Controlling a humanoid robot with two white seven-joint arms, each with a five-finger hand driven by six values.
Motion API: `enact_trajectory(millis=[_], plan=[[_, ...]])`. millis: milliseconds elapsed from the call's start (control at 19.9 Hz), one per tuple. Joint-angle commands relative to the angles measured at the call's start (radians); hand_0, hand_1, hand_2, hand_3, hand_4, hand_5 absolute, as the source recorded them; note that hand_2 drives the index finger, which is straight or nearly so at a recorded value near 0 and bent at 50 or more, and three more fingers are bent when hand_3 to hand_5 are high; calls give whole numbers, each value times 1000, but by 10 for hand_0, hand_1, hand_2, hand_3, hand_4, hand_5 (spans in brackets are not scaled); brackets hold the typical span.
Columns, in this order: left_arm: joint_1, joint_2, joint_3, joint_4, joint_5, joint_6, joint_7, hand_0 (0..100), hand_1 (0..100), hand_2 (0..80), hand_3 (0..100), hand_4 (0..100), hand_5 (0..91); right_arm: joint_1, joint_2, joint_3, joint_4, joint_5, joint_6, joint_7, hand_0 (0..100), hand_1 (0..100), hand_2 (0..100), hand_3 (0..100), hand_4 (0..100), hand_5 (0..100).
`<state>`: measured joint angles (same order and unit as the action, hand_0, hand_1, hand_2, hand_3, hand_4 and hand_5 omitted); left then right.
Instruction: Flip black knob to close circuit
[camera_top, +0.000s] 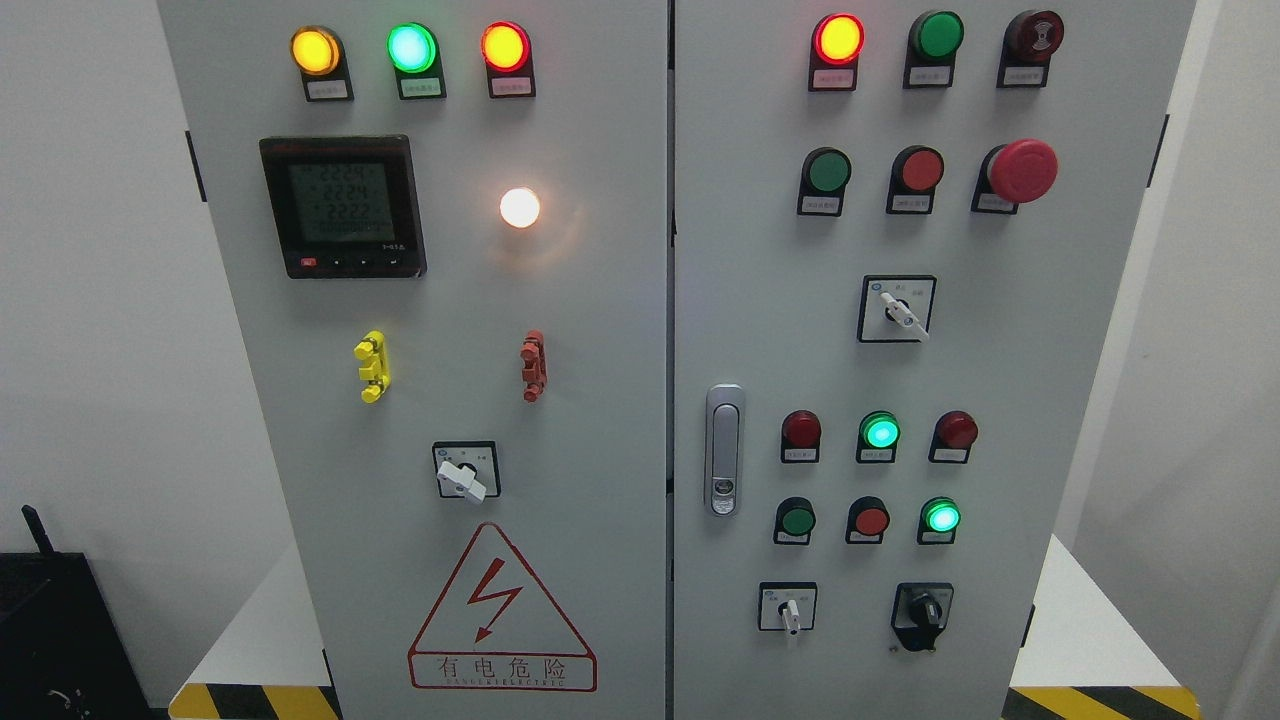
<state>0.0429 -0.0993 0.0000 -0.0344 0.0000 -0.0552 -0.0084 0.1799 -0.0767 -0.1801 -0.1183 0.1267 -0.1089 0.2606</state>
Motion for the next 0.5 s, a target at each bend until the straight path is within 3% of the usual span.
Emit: enact_trajectory(millis=[0,251,452], plan=[[0,1,11,-1,8,0,1,0,0,0,47,22,0,29,35,11,-171,-1,-6,20,0,0,0,0,0,0],[0,0,11,-1,8,0,1,0,0,0,48,23,0,145,44,70,-596,-15,1,43,0,0,0,0,0,0],[0,1,11,-1,8,0,1,0,0,0,48,23,0,202,69,126,-913,-204,-3,40,0,0,0,0,0,0]])
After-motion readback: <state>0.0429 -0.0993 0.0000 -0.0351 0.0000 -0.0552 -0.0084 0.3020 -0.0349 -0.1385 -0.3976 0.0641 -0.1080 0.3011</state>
